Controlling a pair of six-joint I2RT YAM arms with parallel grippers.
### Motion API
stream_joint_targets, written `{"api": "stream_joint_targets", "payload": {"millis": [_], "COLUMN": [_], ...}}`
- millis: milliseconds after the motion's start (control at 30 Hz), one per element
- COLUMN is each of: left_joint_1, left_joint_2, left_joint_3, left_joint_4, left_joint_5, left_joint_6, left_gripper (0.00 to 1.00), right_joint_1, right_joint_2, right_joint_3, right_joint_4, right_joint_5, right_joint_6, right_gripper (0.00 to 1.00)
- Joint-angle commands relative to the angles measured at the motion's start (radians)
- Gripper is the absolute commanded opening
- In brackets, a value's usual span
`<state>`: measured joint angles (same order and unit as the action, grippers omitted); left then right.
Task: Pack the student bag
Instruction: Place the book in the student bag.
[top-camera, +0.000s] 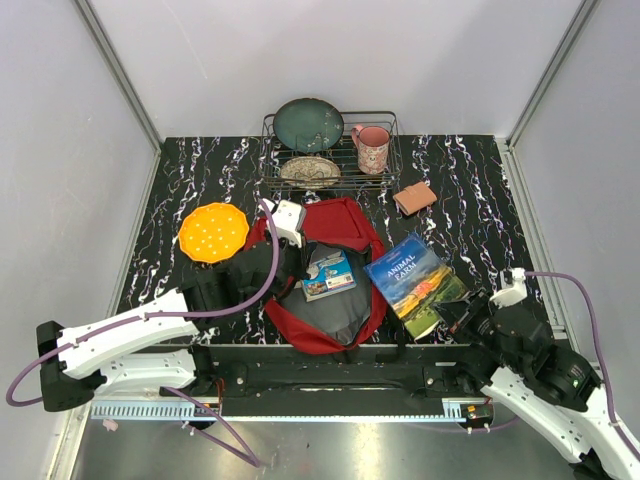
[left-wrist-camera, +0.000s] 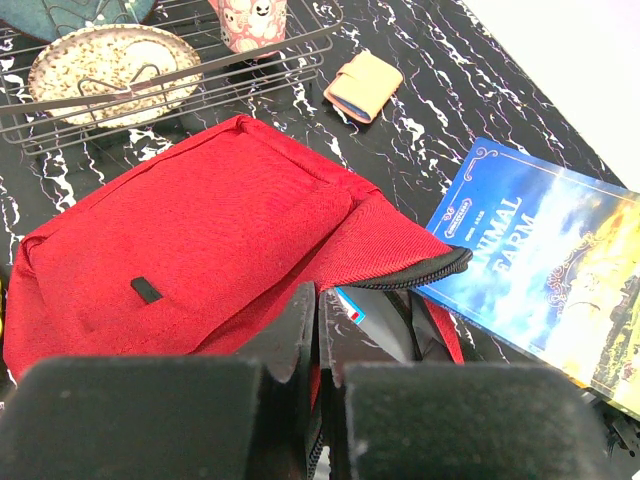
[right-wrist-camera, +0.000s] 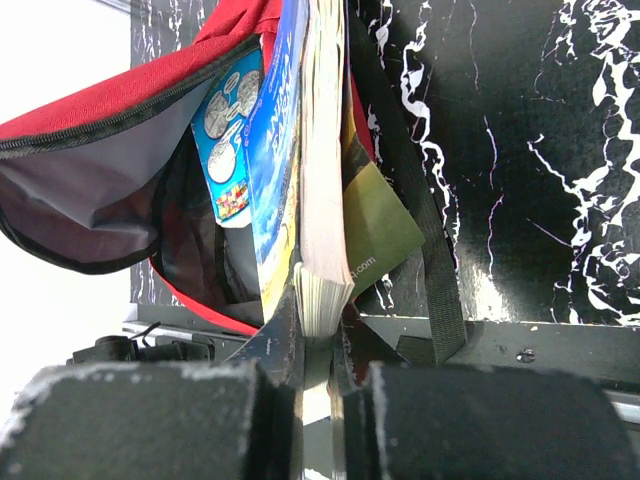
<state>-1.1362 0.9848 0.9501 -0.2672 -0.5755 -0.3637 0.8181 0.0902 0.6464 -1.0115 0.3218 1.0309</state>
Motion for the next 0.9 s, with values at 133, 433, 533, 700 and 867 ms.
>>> {"api": "stream_joint_targets", "payload": {"millis": [133,433,533,700,867], "left_joint_1": [0.007,0.015,0.019,0.027,0.035], "left_joint_2": [-0.028,-0.035,-0.034,-0.032,-0.025], "left_joint_3": [0.062,0.065,0.068,0.082,0.09], "left_joint_4": [0.105,0.105,0.105,0.092,0.094], "left_joint_5": [-0.012,-0.007,-0.006,-0.006,-0.007], "left_joint_6": [0.014,0.019,0.02,0.028,0.037], "left_gripper": [0.0,0.0,0.0,0.0,0.0], "right_joint_1": [0.006,0.007,0.006,0.006,0.006], "right_joint_2": [0.025,0.006,0.006,-0.015,-0.05], "right_joint_3": [0.007,-0.008,-0.01,-0.005,-0.03], "right_joint_4": [0.159,0.171,0.175,0.136,0.145], "right_joint_5": [-0.063,-0.092,-0.121,-0.208,-0.27], "right_joint_6": [-0.029,-0.035,-0.049,-0.06,-0.042], "right_gripper": [0.0,0.0,0.0,0.0,0.0]}}
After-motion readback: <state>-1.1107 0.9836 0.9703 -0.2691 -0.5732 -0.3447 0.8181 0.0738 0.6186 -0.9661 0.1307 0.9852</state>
